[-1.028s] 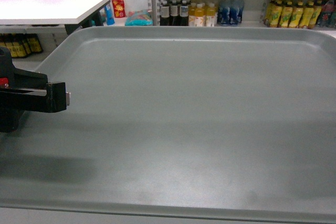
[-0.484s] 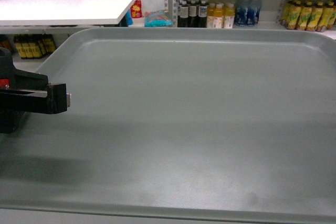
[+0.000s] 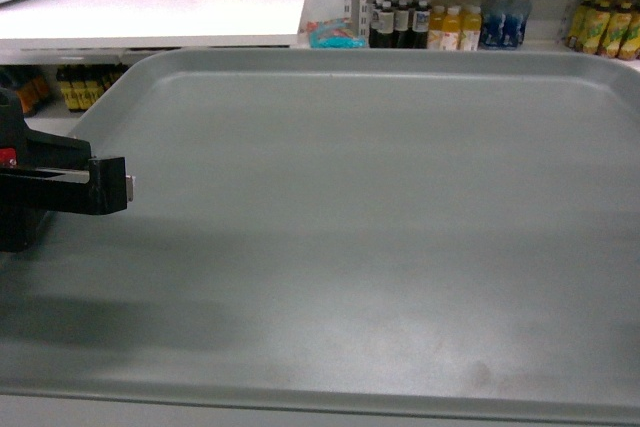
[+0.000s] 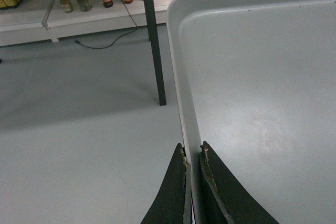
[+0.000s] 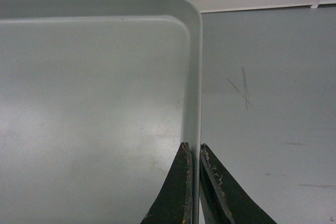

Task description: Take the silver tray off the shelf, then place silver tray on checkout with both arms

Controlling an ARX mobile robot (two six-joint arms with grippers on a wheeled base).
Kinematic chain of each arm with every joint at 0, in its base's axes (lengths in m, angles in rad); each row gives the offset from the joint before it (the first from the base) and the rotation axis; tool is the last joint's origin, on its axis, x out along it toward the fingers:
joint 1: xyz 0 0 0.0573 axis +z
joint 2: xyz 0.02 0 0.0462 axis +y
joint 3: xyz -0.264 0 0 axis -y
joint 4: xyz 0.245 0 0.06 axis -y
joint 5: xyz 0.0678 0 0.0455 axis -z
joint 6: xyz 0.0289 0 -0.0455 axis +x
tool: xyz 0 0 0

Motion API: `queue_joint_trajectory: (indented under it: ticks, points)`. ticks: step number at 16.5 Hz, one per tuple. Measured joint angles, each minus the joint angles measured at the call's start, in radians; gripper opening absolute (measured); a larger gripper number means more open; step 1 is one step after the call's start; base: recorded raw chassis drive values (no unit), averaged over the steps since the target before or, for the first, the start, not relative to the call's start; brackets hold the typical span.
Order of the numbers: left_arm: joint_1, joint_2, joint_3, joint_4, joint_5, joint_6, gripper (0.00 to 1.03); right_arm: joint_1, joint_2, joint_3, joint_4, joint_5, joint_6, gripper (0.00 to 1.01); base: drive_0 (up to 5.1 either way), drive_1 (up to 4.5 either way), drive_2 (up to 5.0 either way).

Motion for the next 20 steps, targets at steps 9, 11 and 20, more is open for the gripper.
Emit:
queue_joint_trajectory:
  ticks: [9,11,20]
  points:
    - [0.000,0.000,0.000,0.000,0.000,0.001,0.04,0.000,0.000,0.000,0.000,0.000,0.000,0.02,-5.0,2.44,2.4]
    - [0.000,0.000,0.000,0.000,0.000,0.001,0.04,0.000,0.000,0.000,0.000,0.000,0.000,0.02,-5.0,2.44,2.4]
    - [0.000,0.000,0.000,-0.002,0.000,0.002,0.04,0.000,0.001,0.000,-0.003,0.000,0.000,0.02,-5.0,2.43,2.4]
